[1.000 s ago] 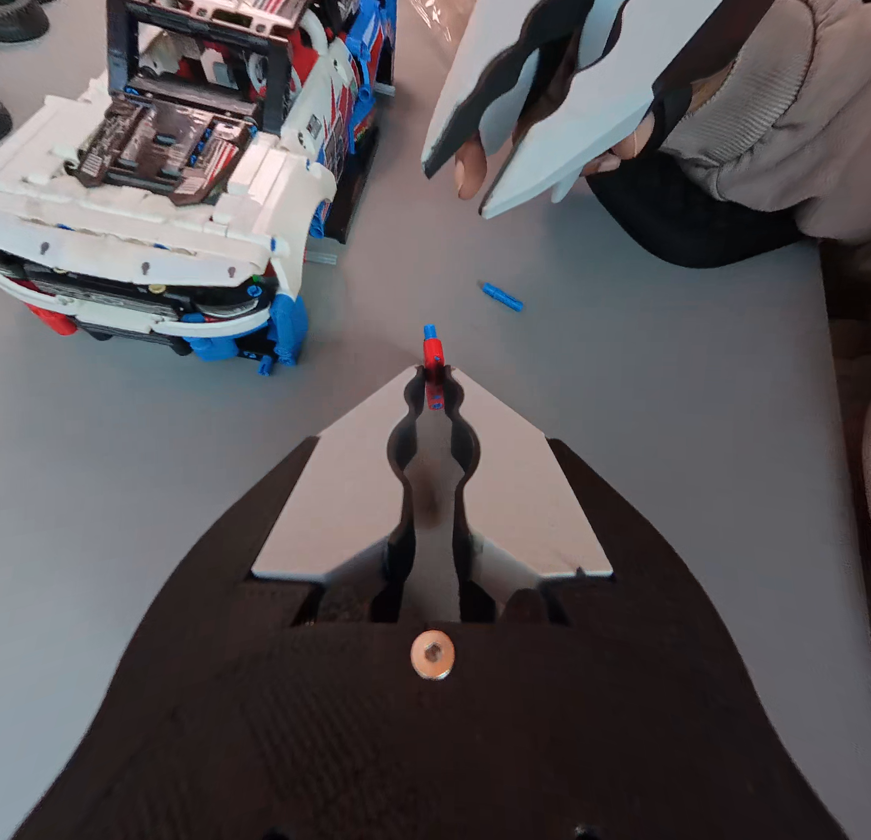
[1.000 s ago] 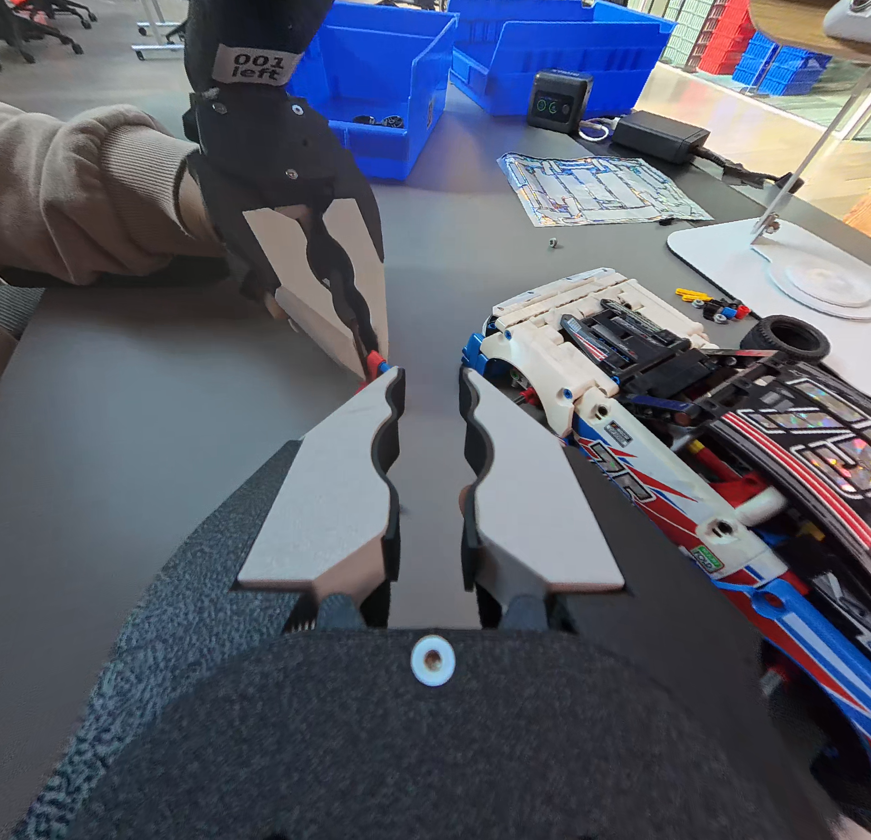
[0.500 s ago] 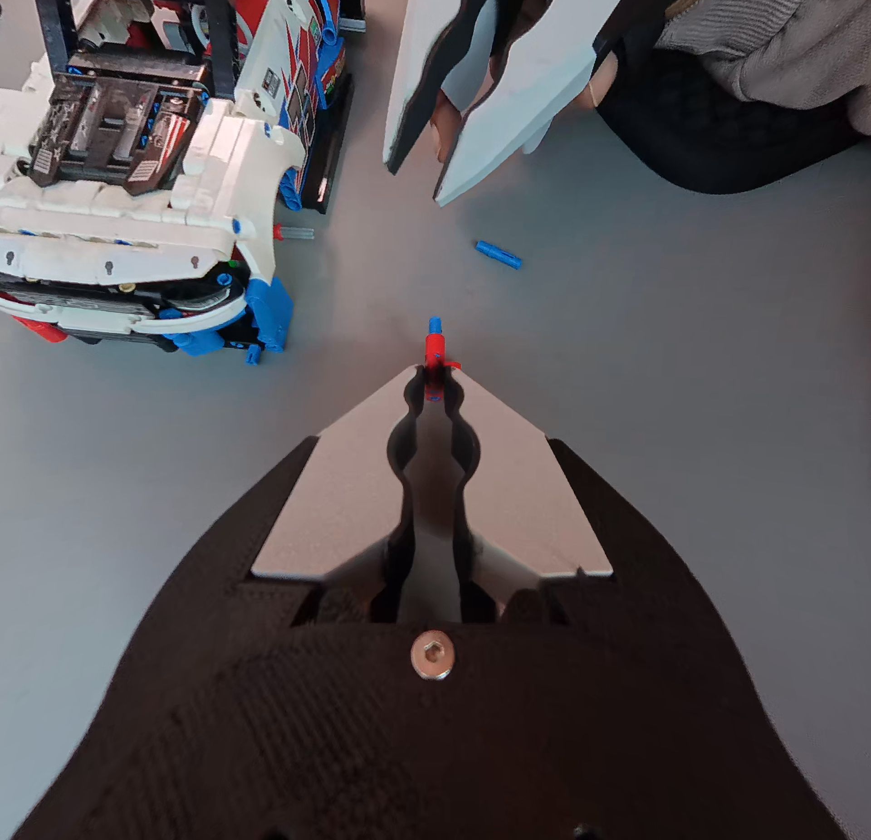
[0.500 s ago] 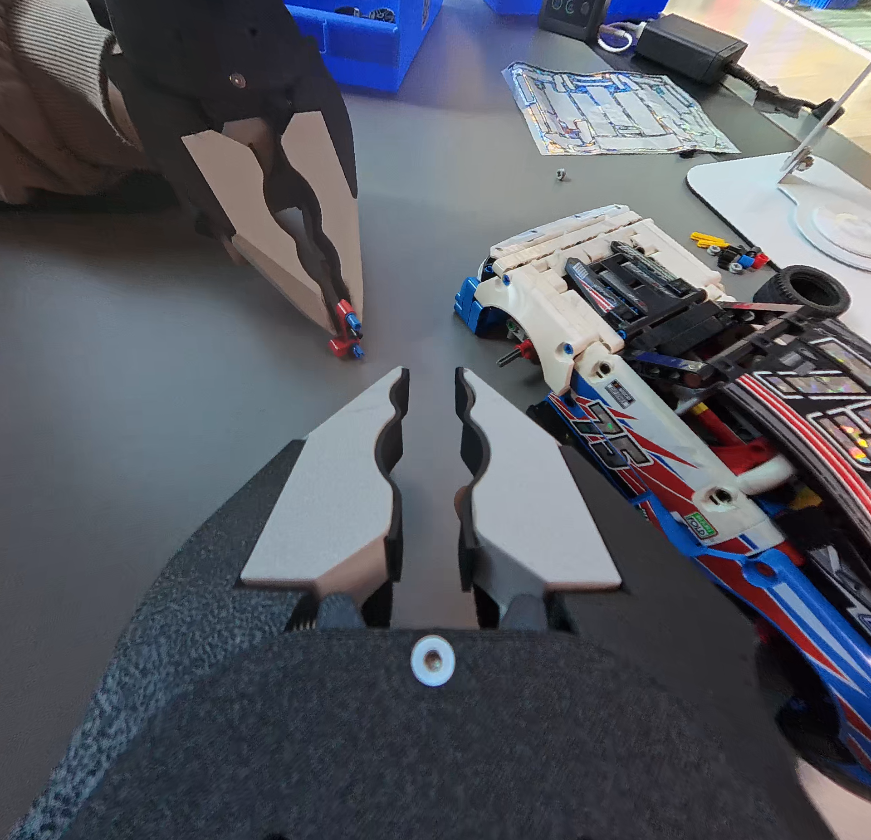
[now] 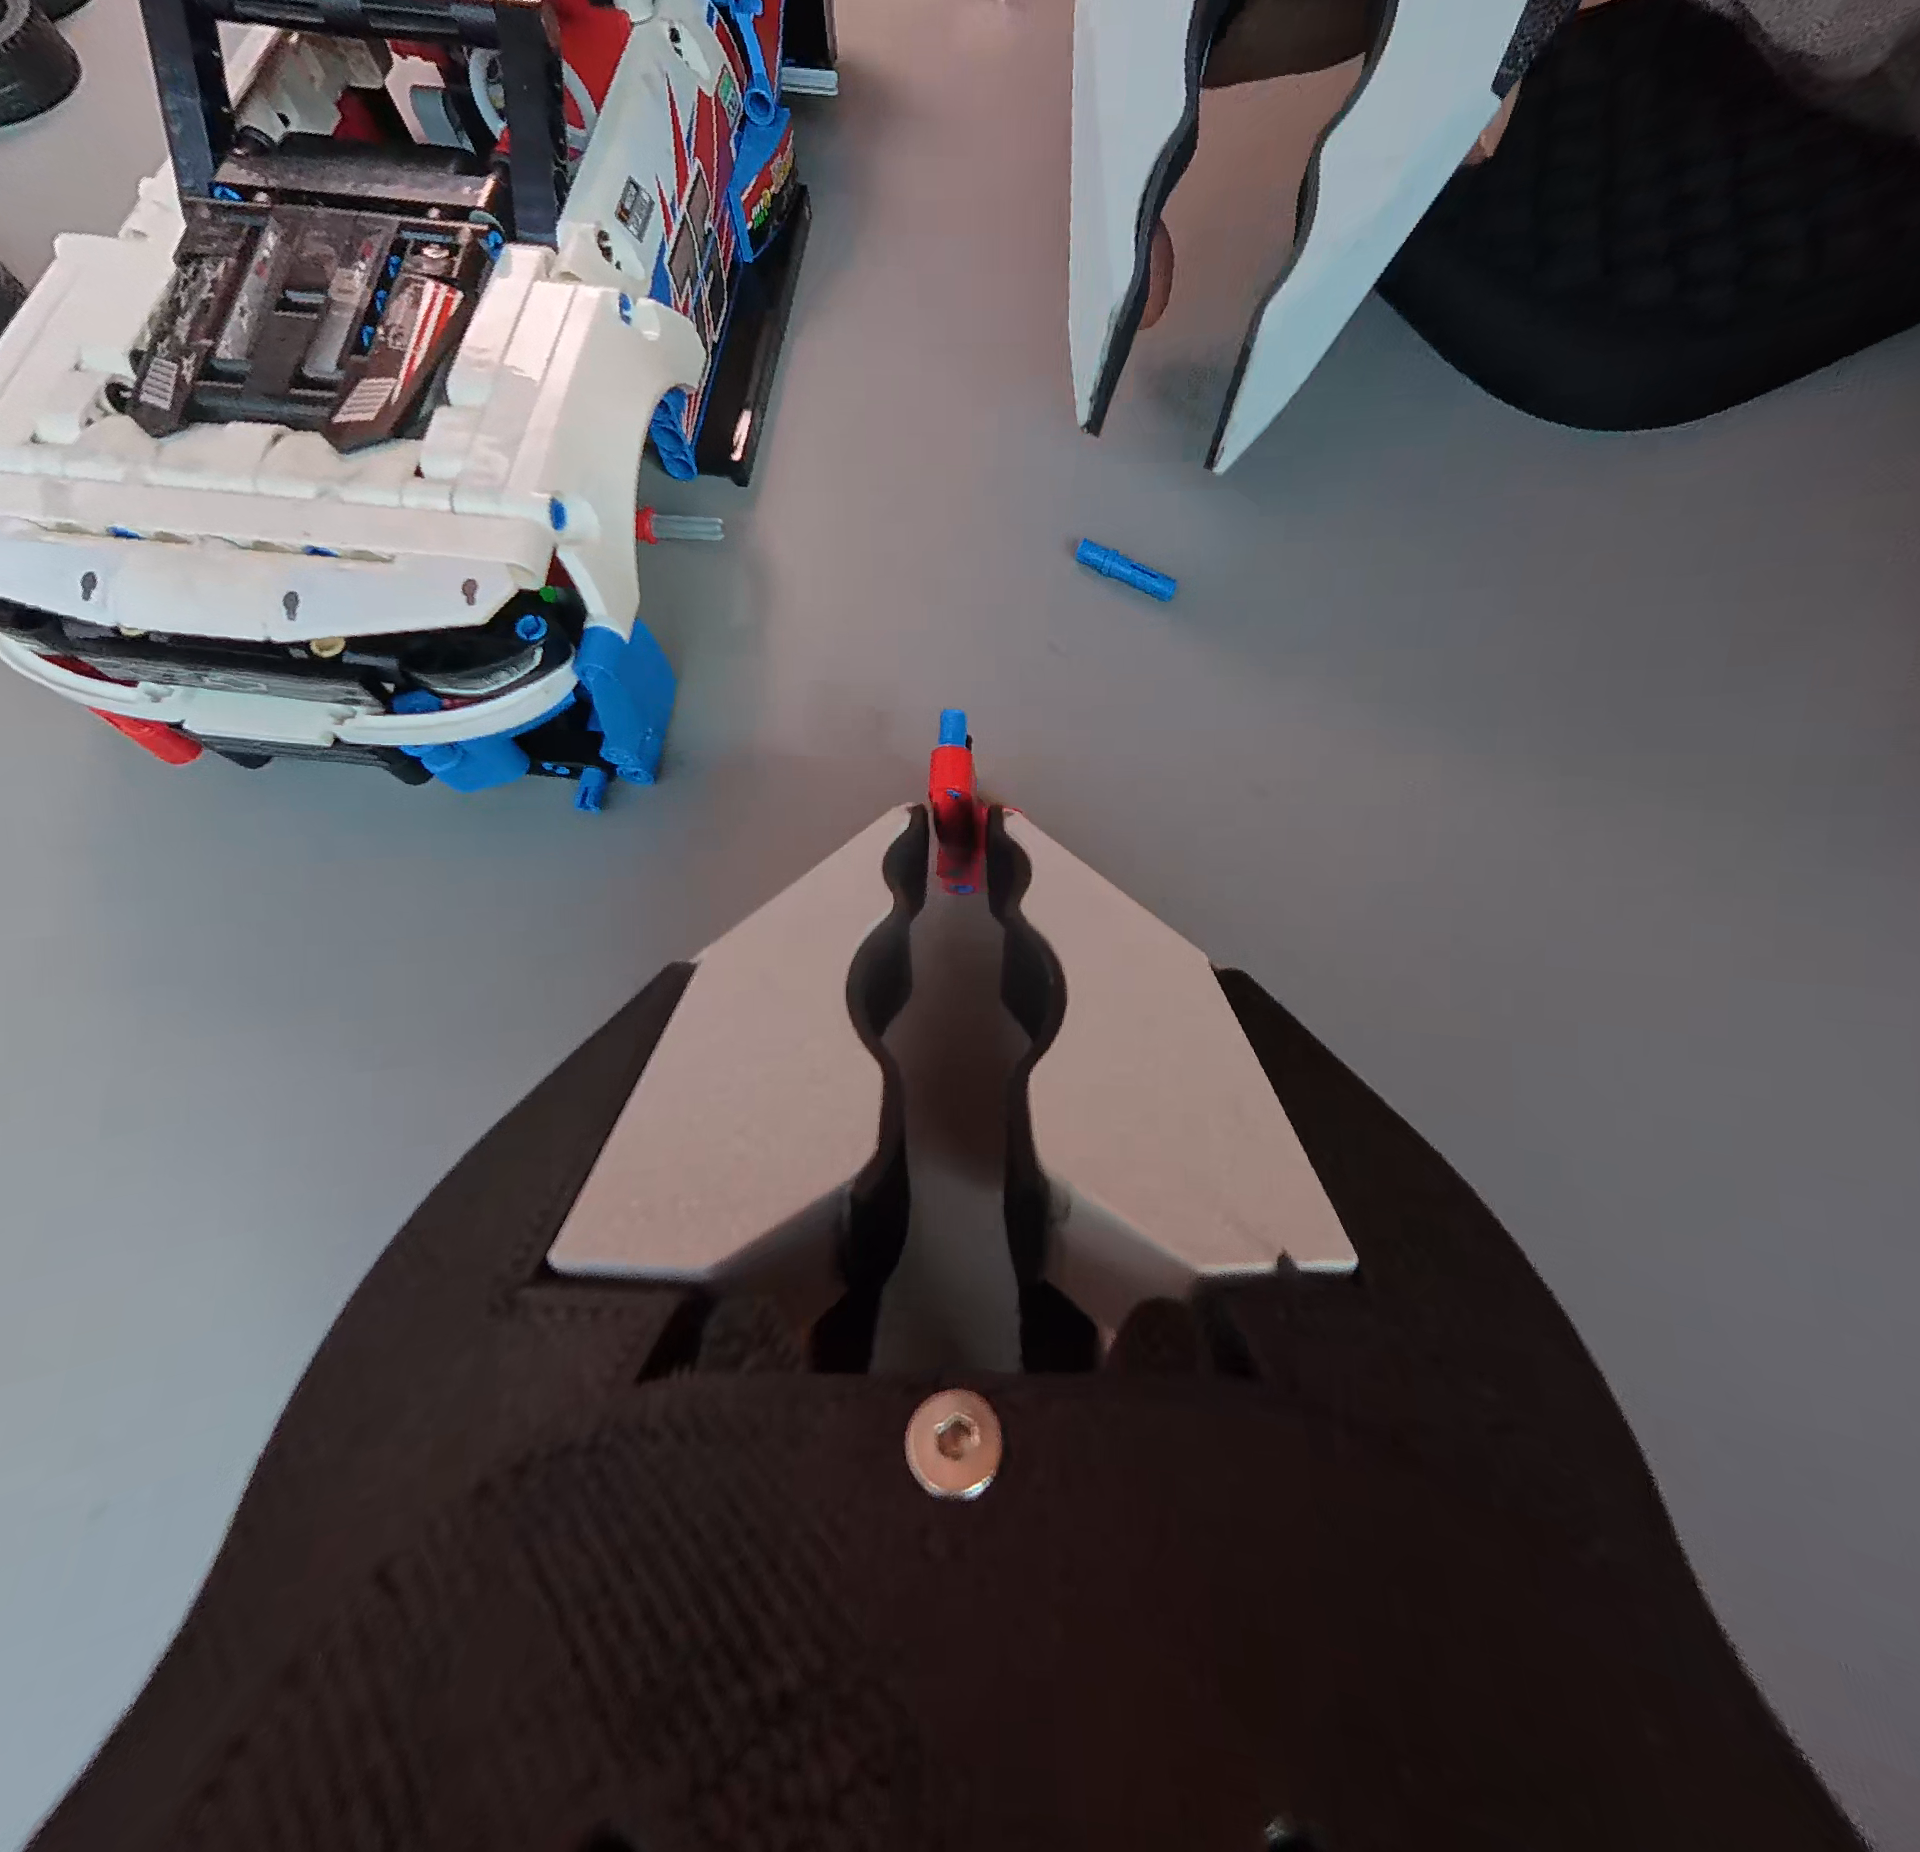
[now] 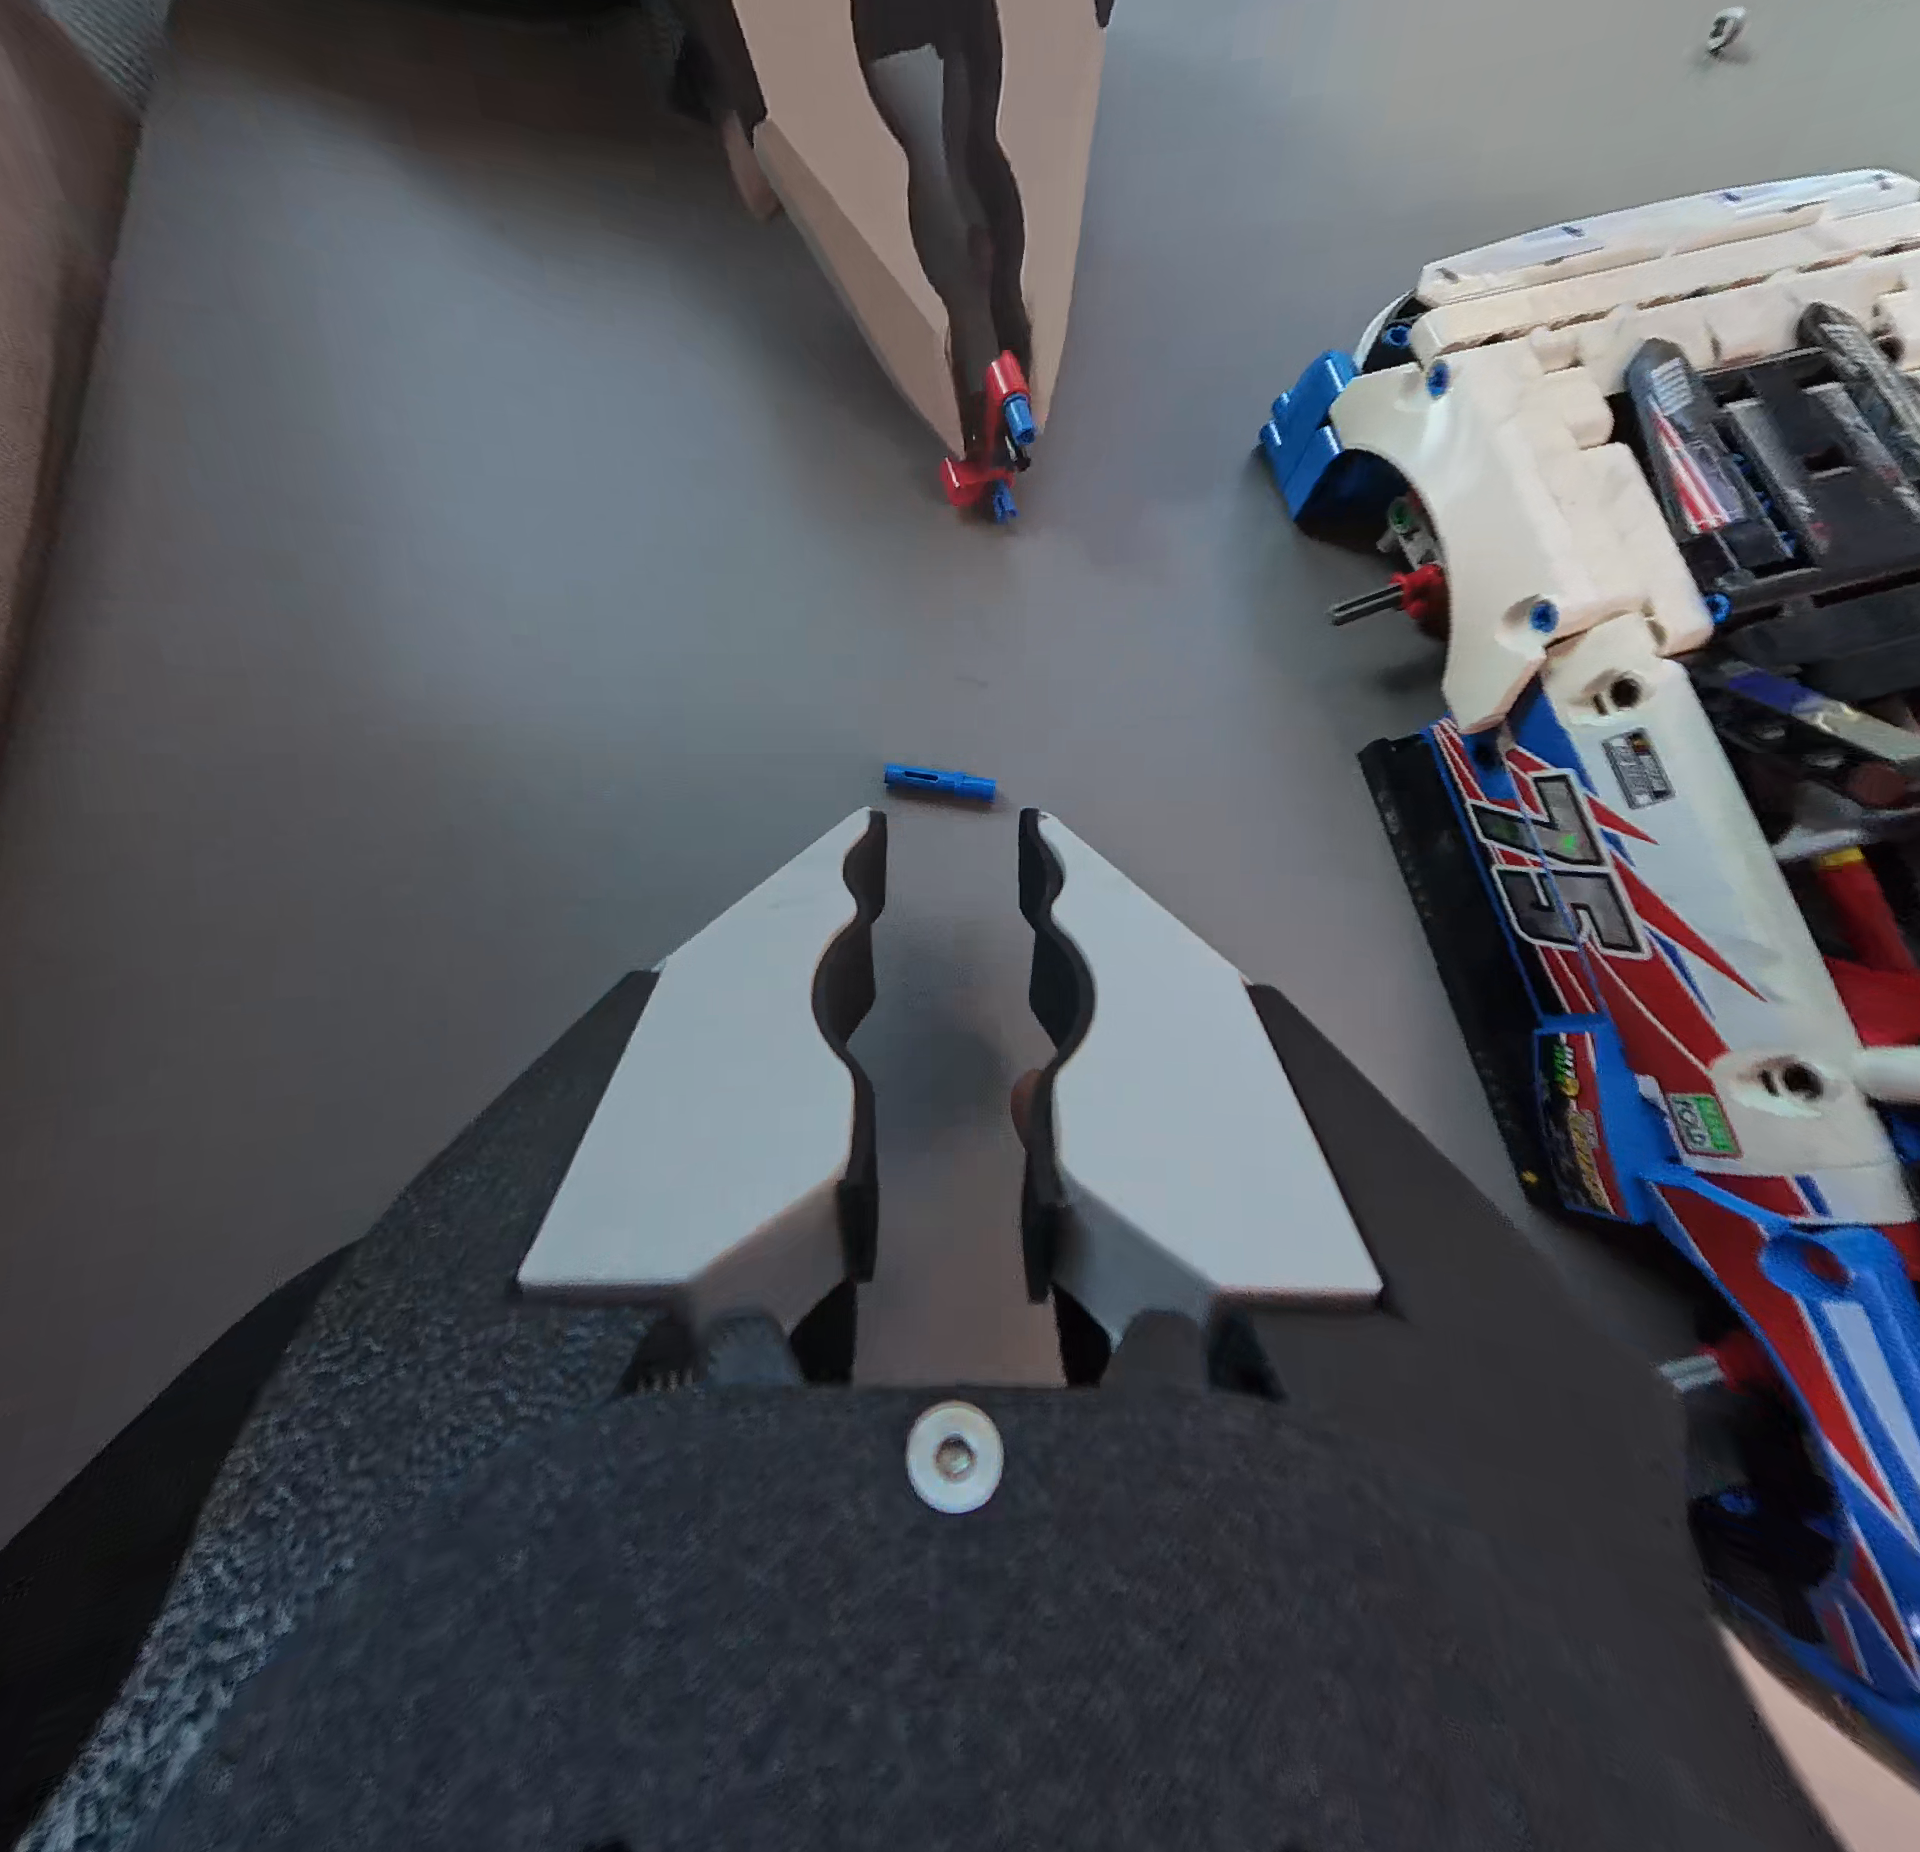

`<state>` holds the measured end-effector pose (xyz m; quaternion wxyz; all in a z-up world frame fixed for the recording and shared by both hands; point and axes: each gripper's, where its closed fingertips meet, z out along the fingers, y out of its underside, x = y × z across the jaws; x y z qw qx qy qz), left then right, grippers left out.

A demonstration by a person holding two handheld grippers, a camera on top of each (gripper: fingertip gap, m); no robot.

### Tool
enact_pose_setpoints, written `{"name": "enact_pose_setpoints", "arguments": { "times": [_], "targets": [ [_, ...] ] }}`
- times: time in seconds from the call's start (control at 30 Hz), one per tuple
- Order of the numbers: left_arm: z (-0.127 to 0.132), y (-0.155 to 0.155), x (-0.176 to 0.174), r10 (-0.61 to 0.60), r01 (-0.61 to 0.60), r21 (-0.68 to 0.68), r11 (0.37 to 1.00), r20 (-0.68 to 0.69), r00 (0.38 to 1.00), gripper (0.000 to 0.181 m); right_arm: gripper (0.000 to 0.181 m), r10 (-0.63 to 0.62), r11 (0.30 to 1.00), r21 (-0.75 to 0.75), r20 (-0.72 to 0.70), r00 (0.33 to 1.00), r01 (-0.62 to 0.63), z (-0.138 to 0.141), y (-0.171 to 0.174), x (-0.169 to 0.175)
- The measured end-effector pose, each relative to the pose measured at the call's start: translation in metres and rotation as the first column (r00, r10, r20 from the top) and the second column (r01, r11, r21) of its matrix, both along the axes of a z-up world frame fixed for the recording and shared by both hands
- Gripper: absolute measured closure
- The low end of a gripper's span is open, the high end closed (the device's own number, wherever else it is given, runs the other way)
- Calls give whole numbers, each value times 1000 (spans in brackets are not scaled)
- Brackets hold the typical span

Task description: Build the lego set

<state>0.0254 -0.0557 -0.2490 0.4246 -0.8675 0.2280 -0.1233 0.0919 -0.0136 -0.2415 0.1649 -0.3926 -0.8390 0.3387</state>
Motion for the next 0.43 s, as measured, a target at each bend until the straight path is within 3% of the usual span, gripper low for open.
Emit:
{"name": "enact_pose_setpoints", "arguments": {
  "times": [0.23,0.43],
  "targets": [
    [3,-1,0,-5,4,2,1000,20,1000,171,155,96,990,98,91,991,-105,-15,-8,-9],
    [7,-3,-3,-7,6,4,1000,21,1000,169,165,123,983,118,155,980,-142,-18,-10,-9]
  ]
}}
